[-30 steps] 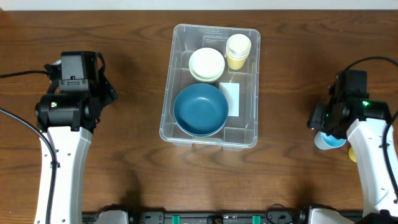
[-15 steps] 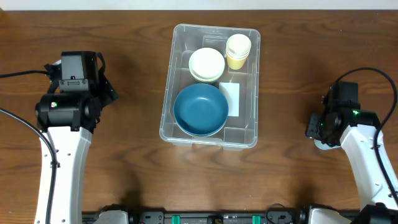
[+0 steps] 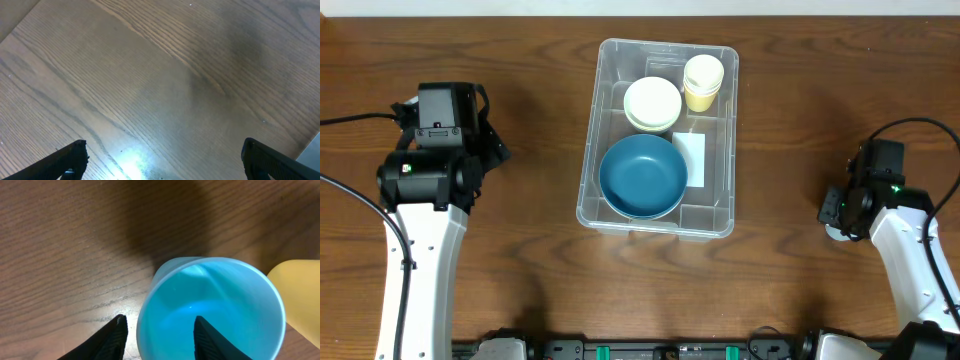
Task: Pack container
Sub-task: 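Move the right gripper down to the blue cup, then grasp the light blue cup and lift it toward the container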
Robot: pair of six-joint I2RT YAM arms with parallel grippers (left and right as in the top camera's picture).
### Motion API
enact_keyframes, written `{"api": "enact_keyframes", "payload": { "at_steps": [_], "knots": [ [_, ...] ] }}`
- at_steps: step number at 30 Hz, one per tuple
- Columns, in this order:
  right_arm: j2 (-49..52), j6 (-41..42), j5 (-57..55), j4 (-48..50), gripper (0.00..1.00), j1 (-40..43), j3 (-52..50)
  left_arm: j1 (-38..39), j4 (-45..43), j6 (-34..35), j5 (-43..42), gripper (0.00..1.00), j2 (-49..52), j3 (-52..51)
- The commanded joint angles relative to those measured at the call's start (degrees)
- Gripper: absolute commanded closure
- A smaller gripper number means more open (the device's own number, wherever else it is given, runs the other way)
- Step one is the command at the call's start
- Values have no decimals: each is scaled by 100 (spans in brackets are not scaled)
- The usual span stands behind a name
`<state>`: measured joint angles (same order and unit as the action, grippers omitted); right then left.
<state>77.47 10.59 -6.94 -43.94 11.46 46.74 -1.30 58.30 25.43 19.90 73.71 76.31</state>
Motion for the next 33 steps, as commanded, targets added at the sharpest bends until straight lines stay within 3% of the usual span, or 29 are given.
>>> {"api": "enact_keyframes", "payload": {
  "at_steps": [1,4,6,13,24,33],
  "knots": [
    [-94,-39,-57,37,58,59,-66,-20,15,-33,118,2,-35,9],
    [-94,-37,-57,48,62,59,-68,-20,15,-33,118,2,-35,9],
    [-94,-37,-57,46,73,59,-68,-20,17,-33,118,2,-35,9],
    [-94,-37,-55,0,94,59,-68,-20,15,-33,118,2,-35,9],
    [-101,-37,623,105,99,44,94,-20,17,-33,118,2,-35,9],
    [-114,28,1043,-232,99,-540,1434,-20,17,-33,118,2,-35,9]
  ]
}}
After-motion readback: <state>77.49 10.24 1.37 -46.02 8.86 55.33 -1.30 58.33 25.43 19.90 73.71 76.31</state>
